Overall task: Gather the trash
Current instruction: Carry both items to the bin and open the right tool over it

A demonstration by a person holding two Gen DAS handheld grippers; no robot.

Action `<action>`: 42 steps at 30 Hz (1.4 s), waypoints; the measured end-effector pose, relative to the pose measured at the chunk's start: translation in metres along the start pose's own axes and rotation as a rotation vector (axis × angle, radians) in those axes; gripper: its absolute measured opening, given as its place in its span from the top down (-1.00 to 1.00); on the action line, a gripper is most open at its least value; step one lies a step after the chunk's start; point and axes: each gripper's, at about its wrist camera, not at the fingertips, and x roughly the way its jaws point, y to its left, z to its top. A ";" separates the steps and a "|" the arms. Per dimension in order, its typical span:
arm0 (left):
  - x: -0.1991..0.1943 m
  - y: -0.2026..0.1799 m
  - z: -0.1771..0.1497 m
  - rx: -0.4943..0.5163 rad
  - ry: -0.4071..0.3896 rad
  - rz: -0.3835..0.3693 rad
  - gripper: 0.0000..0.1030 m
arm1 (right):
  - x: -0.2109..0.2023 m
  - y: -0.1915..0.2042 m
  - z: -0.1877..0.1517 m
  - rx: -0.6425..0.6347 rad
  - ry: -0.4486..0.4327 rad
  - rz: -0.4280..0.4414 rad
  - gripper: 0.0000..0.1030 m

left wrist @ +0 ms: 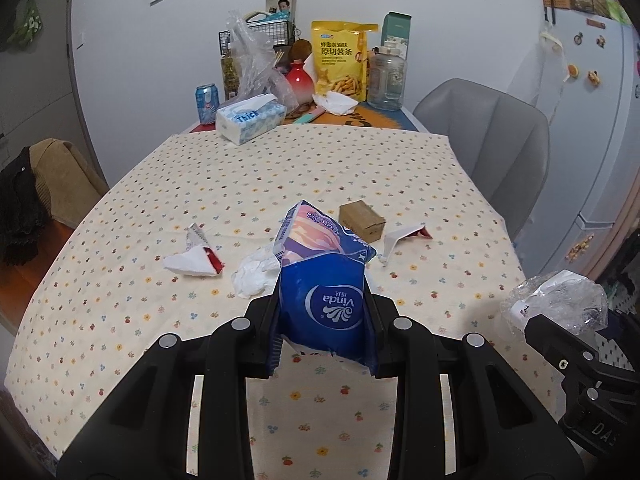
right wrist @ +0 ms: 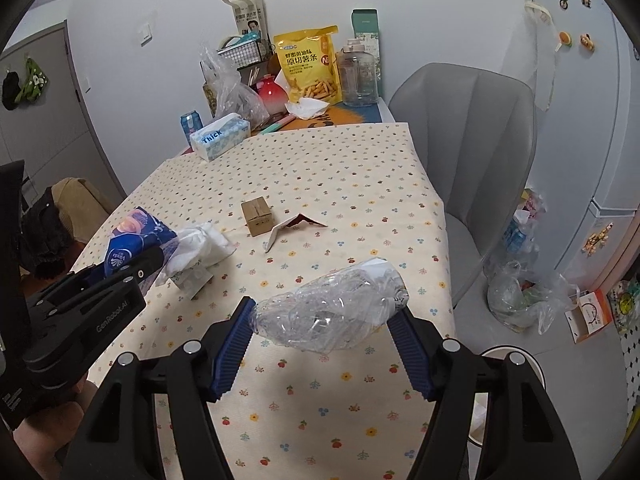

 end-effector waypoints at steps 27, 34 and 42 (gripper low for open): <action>0.003 -0.178 0.005 0.226 0.000 -0.215 0.39 | -0.054 -0.149 -0.014 0.204 -0.065 -0.182 -0.28; 0.010 -0.235 -0.004 0.305 0.026 -0.264 0.39 | -0.058 -0.205 -0.030 0.297 -0.057 -0.232 -0.29; 0.022 -0.288 -0.017 0.377 0.064 -0.290 0.39 | -0.053 -0.255 -0.046 0.379 -0.038 -0.259 -0.29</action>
